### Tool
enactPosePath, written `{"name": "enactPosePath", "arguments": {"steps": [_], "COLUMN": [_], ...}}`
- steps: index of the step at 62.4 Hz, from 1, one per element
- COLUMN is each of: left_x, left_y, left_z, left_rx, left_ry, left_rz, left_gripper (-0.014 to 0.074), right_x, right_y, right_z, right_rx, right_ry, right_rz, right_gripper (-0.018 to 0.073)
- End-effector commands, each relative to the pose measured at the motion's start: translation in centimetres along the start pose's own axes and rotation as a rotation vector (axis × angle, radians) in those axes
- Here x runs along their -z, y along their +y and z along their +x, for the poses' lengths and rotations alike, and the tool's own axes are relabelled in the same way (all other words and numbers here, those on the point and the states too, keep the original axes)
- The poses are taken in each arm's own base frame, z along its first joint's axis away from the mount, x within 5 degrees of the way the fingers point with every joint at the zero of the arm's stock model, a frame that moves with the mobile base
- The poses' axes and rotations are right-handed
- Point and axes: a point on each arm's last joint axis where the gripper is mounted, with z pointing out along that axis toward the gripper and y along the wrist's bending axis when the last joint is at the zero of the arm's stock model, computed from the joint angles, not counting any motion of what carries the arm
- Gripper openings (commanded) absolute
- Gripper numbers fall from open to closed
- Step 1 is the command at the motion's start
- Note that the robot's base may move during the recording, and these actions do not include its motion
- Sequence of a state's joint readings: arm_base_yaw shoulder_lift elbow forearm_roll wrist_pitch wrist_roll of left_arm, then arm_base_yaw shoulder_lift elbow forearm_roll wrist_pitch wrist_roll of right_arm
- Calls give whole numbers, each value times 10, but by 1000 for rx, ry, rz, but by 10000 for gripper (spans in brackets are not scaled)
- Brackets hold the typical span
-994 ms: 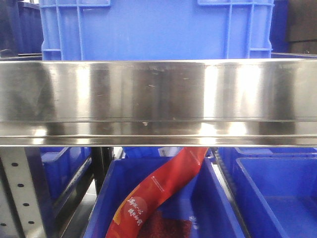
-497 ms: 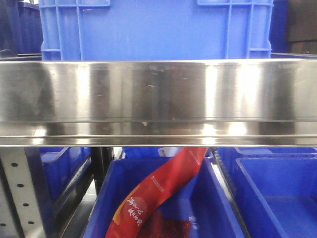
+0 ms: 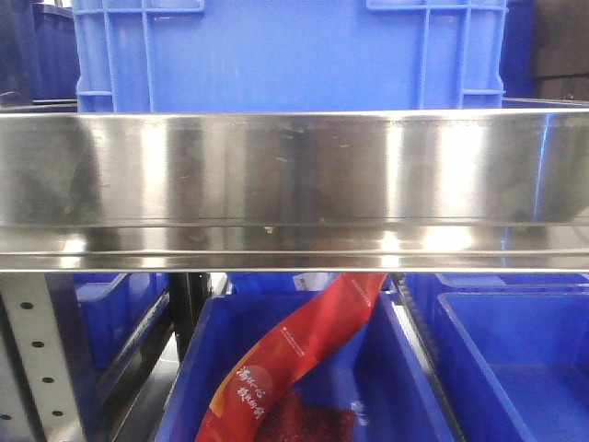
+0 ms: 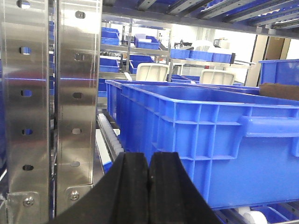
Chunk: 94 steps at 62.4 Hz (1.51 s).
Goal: Grab block from conveyor and place in blue bin
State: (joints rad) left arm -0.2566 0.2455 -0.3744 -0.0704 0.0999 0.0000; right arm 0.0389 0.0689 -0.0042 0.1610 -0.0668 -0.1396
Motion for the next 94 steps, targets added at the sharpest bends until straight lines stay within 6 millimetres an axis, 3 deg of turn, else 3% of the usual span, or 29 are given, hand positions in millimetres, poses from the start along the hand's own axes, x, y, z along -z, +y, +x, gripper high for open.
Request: {"name": "enactPosePath", "arguments": {"steps": [1,14,27,45,94], "left_x": [1,1,1,1,1], "left_y": [0,0,0,0,0], "left_z": [-2,-2,-2,-2,-2], "left_rx": [12,12,12,12,12], "left_ry": [-23,-23,-23,-23,-23], "left_rz": [-1,-1,-1,-1,-1], "left_gripper": [-111,-111,-111,-111,-111], "right_x": [6,6,6,6,6], "right_y": [0,0,0,1,1], "right_z": [0,-5,0,2,2], "right_rx": [3,32,-33,41,41], "right_ry": [-28,-81,-35,-9,-6], "right_rz": [-1,5,-2,-5,-5], "right_gripper": [-162,-162,-162,-162,-162]}}
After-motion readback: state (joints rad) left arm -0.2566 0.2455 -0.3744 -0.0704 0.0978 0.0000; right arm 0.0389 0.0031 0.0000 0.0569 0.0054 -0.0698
